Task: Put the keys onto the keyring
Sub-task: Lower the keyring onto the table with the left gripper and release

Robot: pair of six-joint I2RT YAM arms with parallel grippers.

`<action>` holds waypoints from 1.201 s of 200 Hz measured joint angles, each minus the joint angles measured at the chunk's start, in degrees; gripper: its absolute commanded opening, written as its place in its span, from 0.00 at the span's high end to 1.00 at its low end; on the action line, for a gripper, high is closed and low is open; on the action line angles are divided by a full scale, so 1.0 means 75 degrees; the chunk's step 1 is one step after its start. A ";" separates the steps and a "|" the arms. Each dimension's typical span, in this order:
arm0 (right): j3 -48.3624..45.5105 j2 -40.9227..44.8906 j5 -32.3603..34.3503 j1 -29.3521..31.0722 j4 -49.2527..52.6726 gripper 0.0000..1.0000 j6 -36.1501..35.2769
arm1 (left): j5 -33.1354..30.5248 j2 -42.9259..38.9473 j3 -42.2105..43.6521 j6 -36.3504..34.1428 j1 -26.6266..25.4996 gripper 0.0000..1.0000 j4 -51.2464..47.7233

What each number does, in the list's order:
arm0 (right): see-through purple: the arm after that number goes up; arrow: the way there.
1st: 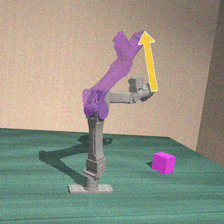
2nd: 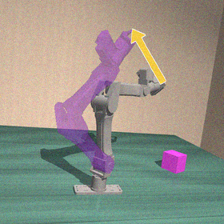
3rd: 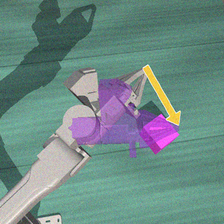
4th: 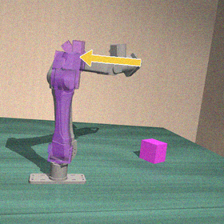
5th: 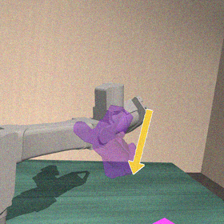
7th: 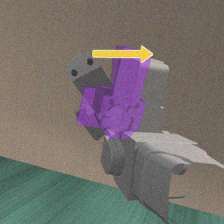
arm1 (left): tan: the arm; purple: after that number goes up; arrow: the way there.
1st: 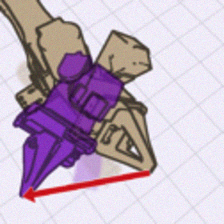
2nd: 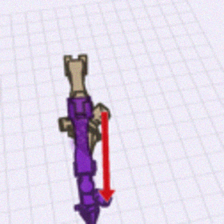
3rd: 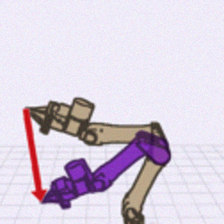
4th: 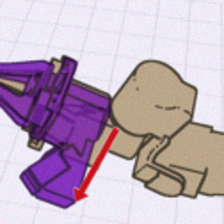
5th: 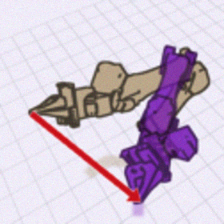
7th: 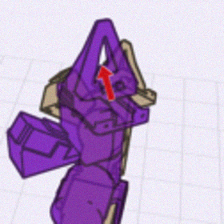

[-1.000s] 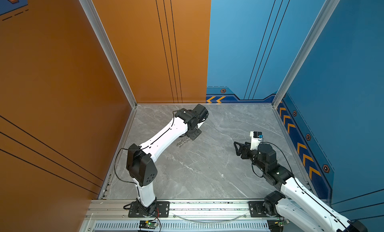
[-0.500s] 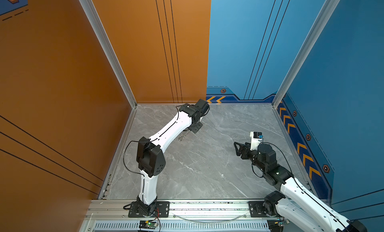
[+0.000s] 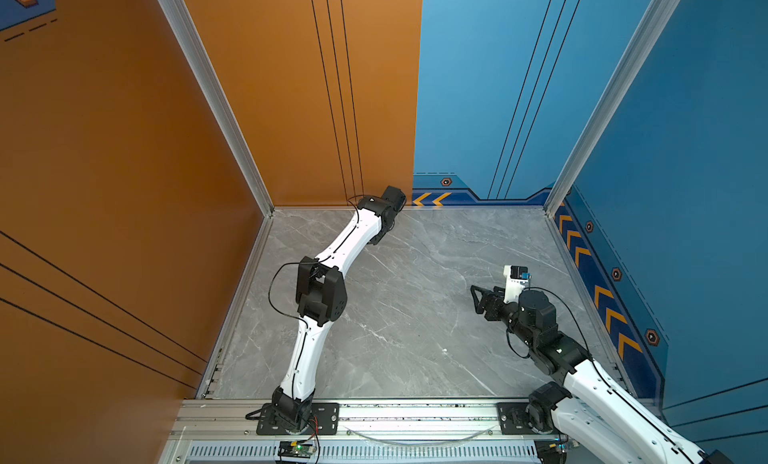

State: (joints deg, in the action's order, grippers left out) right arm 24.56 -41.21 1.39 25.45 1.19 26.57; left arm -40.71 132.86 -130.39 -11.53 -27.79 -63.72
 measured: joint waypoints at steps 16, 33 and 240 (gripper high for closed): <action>-0.0003 0.0003 0.0000 -0.0050 0.0044 0.18 0.0000 | -0.0143 0.0210 0.0096 -0.0006 -0.0332 1.00 0.0015; -0.0003 -0.0003 -0.0003 -0.0108 0.0047 0.18 0.0000 | -0.0236 0.0425 0.0224 0.0003 -0.0796 0.99 0.0015; 0.0469 -0.0662 0.0213 -0.1317 0.0493 0.07 -0.0143 | 0.2524 -0.4902 0.5829 0.2337 -0.1792 0.43 0.2900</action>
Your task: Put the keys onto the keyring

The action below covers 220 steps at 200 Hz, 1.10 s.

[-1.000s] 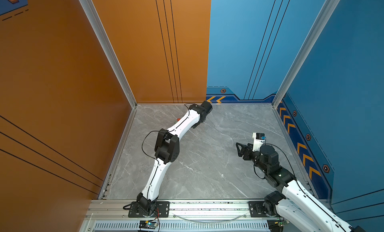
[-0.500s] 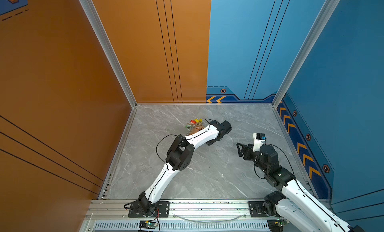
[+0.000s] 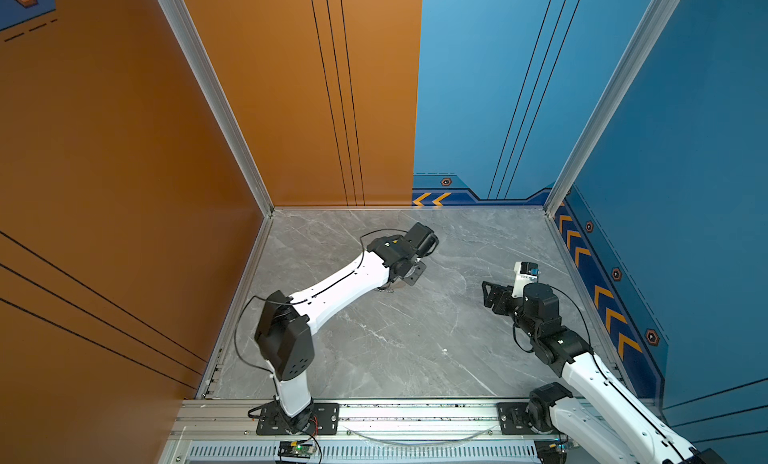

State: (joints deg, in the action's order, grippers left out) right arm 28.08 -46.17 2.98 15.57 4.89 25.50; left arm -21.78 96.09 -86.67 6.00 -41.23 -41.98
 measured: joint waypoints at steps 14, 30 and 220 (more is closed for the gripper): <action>0.0251 -0.0254 0.0152 -0.0379 0.0090 0.00 -0.0050 | -0.0323 -0.0688 0.1084 0.0329 0.0717 0.21 0.0597; 0.0498 -0.0627 0.0353 -0.0755 0.0137 0.00 -0.0093 | -0.0688 -0.1247 0.2273 0.0711 0.1536 0.02 0.1247; -0.0804 -0.4613 0.1320 -0.1341 -0.5770 0.00 -0.3177 | -0.0181 -0.0866 0.8821 -0.0866 0.5050 0.02 1.2126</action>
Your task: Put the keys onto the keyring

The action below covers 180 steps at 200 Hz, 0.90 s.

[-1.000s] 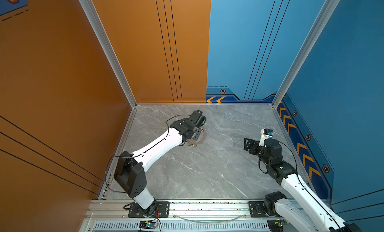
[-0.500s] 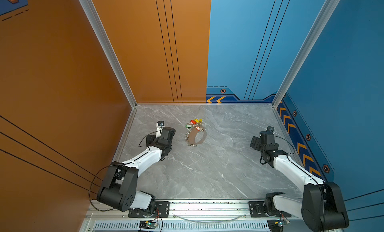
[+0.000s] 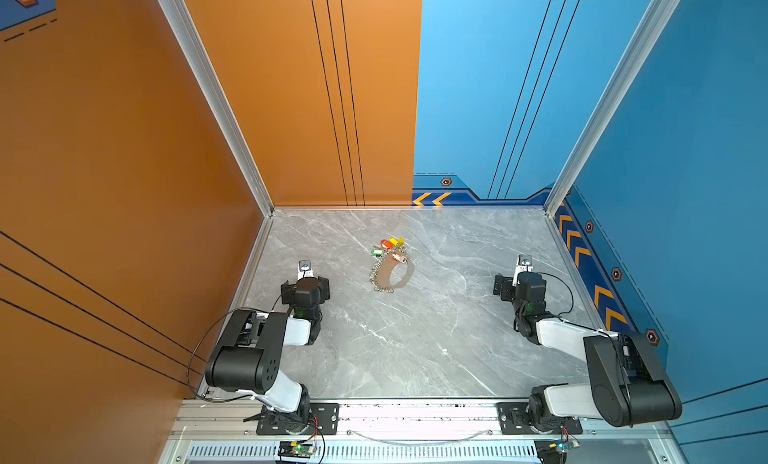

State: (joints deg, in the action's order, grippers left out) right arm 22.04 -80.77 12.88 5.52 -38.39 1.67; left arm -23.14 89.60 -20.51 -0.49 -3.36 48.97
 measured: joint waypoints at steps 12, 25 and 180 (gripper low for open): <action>-0.0134 -0.0367 -0.0187 -0.0055 -0.0705 0.00 -0.0029 | 0.0254 0.0000 -0.0006 0.0015 0.0000 0.02 0.0178; -0.0213 -0.0871 -0.0294 -0.0192 -0.1209 0.00 0.0000 | 0.0443 0.0000 -0.0015 0.0038 0.0000 0.02 0.0344; -0.0207 -0.1032 0.0315 -0.0291 -0.1859 0.00 0.0262 | 0.0726 0.0000 -0.0015 0.0047 -0.0012 0.02 0.0589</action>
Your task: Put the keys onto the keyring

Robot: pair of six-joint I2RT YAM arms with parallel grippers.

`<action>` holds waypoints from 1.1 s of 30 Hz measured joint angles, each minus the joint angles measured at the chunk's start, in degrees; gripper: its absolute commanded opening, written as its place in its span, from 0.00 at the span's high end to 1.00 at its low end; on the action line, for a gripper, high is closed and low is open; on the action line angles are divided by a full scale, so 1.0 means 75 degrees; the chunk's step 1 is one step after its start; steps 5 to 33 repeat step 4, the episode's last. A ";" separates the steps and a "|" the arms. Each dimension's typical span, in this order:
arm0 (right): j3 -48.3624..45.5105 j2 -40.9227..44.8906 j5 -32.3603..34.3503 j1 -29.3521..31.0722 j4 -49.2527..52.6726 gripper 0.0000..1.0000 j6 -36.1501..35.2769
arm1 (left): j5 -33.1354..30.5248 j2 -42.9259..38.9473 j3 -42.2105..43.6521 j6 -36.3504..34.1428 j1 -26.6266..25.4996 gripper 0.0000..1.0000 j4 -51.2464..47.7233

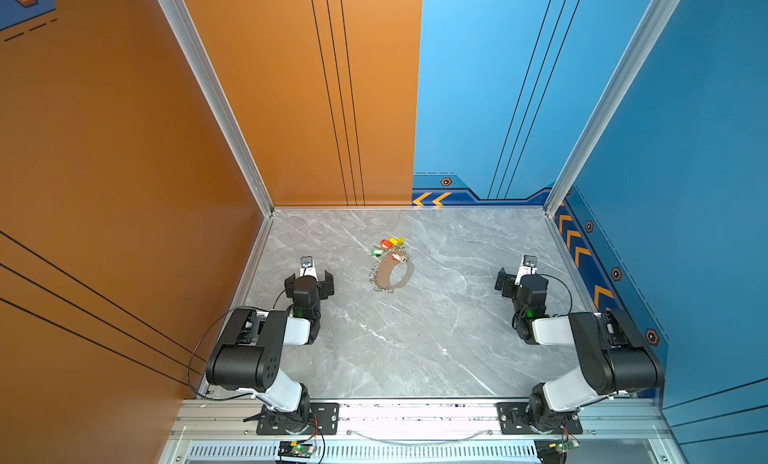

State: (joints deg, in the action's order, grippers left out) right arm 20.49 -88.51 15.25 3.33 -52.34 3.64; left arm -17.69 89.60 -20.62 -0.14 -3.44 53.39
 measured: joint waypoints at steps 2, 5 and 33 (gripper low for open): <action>0.0000 0.0000 0.0000 -0.0003 0.0000 0.00 0.0029 | -0.0003 0.0000 0.0000 0.0000 0.0000 0.02 0.0000; 0.0000 0.0000 0.0000 -0.0003 0.0000 0.00 0.0032 | 0.0000 0.0000 0.0000 0.0000 0.0000 0.02 0.0000; 0.0000 0.0000 0.0000 -0.0003 0.0000 0.00 0.0032 | 0.0000 0.0000 0.0000 0.0000 0.0000 0.02 0.0000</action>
